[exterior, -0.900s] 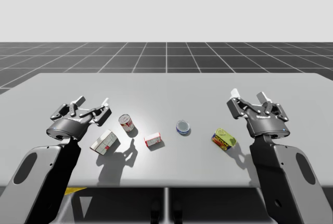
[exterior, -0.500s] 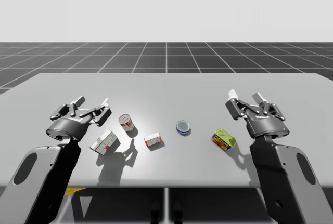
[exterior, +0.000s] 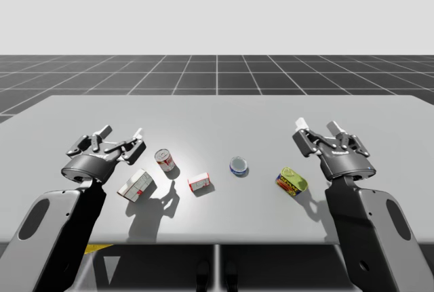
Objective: Pick up the tomato soup can and lift it.
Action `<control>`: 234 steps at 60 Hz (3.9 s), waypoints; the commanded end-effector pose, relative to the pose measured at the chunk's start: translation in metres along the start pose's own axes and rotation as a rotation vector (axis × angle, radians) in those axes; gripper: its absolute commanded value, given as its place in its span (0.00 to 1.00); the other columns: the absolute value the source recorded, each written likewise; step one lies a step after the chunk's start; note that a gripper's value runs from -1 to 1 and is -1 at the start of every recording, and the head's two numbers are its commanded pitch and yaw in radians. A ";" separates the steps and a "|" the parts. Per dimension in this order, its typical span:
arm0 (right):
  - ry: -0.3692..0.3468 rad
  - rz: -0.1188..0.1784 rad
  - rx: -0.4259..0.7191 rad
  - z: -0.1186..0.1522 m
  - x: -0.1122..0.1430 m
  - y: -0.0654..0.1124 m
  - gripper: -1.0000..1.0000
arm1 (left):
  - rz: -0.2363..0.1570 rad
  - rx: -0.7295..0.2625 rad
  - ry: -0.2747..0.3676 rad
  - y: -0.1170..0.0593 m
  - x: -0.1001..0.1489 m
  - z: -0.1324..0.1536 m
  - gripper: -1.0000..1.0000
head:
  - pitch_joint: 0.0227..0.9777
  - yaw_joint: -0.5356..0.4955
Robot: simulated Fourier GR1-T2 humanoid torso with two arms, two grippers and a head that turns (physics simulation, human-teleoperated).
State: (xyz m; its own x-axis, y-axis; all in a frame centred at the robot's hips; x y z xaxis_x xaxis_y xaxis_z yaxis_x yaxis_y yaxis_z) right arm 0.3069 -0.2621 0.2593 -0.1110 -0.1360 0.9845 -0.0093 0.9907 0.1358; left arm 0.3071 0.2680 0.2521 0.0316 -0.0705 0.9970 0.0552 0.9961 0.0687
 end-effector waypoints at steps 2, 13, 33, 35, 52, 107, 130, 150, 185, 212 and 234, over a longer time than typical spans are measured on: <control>0.014 0.001 0.016 0.000 -0.001 0.001 0.00 | 0.001 -0.004 0.002 0.000 0.000 0.000 0.00 | 0.67 0.67; 0.039 0.000 0.043 0.001 -0.003 0.005 0.00 | 0.006 -0.009 0.004 -0.001 0.001 0.000 0.00 | 0.77 0.79; 0.044 0.011 0.044 0.001 -0.004 0.007 0.00 | 0.064 -0.135 0.045 -0.013 0.006 0.004 0.00 | 0.78 0.87; 0.043 0.011 0.042 0.001 -0.004 0.007 0.00 | 0.053 -0.145 0.049 -0.014 0.009 0.007 0.00 | 0.78 0.87; 0.042 0.020 0.038 0.001 -0.005 0.006 0.00 | -0.013 -0.350 0.128 -0.009 0.033 0.035 0.00 | 0.77 0.87; 0.030 0.032 0.024 0.001 -0.003 0.003 0.00 | -0.085 -0.487 0.444 0.001 -0.041 -0.010 0.00 | 0.75 0.85; 0.026 0.028 0.027 0.000 -0.002 0.003 0.00 | -0.101 -0.489 0.487 -0.017 -0.051 -0.044 0.00 | 0.75 0.84; 0.018 0.029 0.028 0.001 -0.001 0.003 0.00 | -0.107 -0.498 0.544 -0.027 -0.065 -0.050 0.11 | 0.75 0.83; 0.018 0.030 0.025 0.001 -0.001 0.002 0.00 | -0.131 -0.537 0.536 -0.032 -0.072 -0.044 1.00 | 0.45 0.83; 0.019 0.030 0.027 0.000 -0.001 0.001 0.00 | -0.191 -0.560 0.418 -0.033 -0.015 -0.034 1.00 | 0.40 0.83; 0.019 0.033 0.028 -0.001 -0.001 0.001 0.00 | -0.251 -0.536 0.271 -0.033 0.059 -0.029 1.00 | 0.38 0.82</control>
State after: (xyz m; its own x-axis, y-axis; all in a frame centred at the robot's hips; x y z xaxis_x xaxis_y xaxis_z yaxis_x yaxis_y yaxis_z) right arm 0.3073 -0.2610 0.2584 -0.0920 -0.1042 0.9903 -0.0335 0.9943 0.1015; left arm 0.3335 0.2444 0.2652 0.2516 -0.3236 0.9121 0.4983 0.8512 0.1646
